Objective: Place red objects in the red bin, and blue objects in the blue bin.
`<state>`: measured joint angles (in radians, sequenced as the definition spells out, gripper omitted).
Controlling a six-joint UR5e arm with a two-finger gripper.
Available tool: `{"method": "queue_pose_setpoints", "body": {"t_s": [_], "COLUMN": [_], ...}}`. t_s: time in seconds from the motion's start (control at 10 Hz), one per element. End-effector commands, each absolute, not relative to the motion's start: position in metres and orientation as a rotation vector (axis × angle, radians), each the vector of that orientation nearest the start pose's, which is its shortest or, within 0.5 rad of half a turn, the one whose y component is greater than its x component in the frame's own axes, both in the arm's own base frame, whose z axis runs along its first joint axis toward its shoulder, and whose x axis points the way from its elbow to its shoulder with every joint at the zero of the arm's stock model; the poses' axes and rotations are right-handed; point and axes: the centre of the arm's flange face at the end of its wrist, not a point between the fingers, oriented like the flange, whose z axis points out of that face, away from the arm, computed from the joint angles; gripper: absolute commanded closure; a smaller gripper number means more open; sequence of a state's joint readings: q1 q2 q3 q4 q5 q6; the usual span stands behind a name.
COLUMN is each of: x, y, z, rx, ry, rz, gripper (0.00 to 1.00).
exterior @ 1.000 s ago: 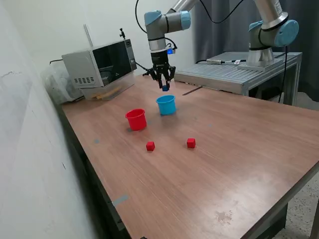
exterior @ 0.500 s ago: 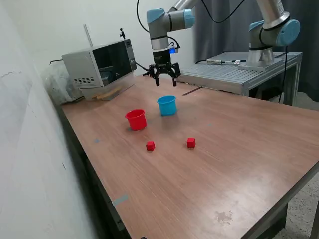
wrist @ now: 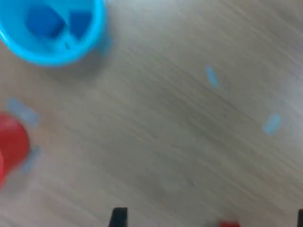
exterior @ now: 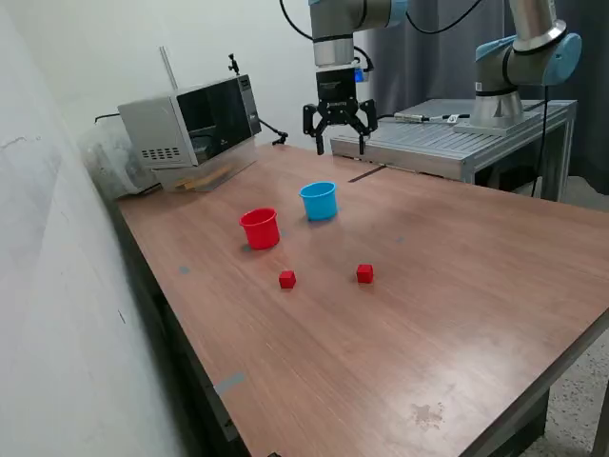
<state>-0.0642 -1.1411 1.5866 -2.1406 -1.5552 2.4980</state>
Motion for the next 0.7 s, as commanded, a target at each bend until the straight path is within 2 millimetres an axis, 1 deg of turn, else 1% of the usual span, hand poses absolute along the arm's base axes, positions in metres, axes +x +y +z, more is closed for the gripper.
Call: {"method": "queue_pose_setpoints", "body": {"t_s": [0.0, 0.1, 0.2, 0.3, 0.4, 0.5, 0.6], "x": [-0.665, -0.676, -0.687, -0.697, -0.704, -0.719, -0.729], "y": [-0.134, -0.150, -0.171, -0.180, -0.204, -0.217, -0.228], "z": [0.303, 0.293, 0.282, 0.271, 0.251, 0.221, 0.201], "rx": [-2.875, -2.884, -2.891, -2.903, -2.934, -2.915, -2.919], "ry": [1.521, 1.509, 1.501, 1.503, 1.462, 1.478, 1.457], "rz": [0.180, 0.169, 0.161, 0.139, 0.100, 0.063, 0.047], "gripper": [0.00, 0.00, 0.00, 0.00, 0.00, 0.00, 0.00]}}
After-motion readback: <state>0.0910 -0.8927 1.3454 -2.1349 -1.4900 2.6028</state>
